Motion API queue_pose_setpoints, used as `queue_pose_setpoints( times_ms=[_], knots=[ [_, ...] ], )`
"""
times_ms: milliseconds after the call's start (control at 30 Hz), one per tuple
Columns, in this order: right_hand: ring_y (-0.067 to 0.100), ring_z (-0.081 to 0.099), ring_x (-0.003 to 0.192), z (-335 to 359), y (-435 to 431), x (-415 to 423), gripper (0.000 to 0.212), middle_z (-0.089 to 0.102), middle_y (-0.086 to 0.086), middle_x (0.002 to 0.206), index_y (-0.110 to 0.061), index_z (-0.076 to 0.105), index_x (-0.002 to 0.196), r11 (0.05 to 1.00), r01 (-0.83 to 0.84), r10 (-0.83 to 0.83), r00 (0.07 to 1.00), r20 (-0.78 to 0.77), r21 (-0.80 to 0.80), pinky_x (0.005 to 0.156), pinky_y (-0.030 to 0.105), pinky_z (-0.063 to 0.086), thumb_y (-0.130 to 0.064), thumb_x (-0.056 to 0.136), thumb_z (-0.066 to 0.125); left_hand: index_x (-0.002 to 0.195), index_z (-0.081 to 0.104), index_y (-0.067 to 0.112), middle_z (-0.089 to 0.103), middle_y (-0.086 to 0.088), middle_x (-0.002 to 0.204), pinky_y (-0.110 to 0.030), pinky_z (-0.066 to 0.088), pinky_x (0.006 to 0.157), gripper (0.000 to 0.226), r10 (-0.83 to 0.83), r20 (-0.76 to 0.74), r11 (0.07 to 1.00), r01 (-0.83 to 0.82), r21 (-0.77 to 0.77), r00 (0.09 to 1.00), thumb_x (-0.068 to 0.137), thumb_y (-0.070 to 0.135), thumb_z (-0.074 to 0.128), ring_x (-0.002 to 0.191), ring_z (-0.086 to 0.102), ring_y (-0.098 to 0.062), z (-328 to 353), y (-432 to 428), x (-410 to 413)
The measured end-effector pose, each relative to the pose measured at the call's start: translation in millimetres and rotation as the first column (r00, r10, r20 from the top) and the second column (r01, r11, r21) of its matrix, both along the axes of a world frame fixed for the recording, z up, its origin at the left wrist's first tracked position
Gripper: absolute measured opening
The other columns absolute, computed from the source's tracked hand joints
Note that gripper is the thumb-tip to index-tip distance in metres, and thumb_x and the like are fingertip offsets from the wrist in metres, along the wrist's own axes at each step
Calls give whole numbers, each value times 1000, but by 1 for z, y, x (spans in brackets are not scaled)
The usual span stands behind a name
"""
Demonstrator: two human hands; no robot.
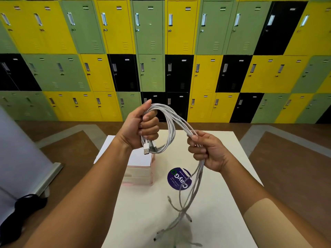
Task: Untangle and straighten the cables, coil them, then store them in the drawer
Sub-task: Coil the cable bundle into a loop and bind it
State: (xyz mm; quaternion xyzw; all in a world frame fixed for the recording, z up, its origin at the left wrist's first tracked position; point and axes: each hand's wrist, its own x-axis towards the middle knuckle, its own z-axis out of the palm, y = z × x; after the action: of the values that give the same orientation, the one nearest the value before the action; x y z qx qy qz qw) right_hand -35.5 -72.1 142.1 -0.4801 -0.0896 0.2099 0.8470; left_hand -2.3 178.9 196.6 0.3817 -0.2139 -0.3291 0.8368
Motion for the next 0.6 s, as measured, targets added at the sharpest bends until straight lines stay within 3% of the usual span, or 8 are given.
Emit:
queue_pose_setpoints(
  times_ms=[167,367,500,600],
  knots=[
    [12,35,50,1,4,5,18,42,1,61,-6,64,98,995,67,-68,998,-6,-76,47,24,33,-15,99,48,57,42,19,20,7,45,-23,14,42,50,-11,24,1000,11,7,1000,98,47,44,35,16,-8,5,-2,2],
    [9,10,43,6,7,1,46,20,-6,49,-11,55,64,989,-146,142,973,-182,-7,47,22,11,-36,99,37,56,42,18,20,6,44,-22,14,42,52,-38,-1,999,38,1,999,99,47,40,35,15,-8,3,-8,2],
    [13,14,43,8,9,-1,45,18,-2,46,-14,37,52,939,-304,265,937,-226,-160,46,24,21,-27,95,32,57,43,18,20,6,45,-22,16,41,52,-64,-2,998,64,1,998,100,47,40,36,16,-8,1,-11,0],
    [15,22,48,12,12,1,43,25,0,48,-15,34,52,881,-346,279,931,-236,-322,50,28,28,-23,94,29,57,44,18,20,6,44,-21,16,41,52,-69,-8,998,69,-9,998,100,46,39,35,16,-8,-1,-13,0]
  ],
)
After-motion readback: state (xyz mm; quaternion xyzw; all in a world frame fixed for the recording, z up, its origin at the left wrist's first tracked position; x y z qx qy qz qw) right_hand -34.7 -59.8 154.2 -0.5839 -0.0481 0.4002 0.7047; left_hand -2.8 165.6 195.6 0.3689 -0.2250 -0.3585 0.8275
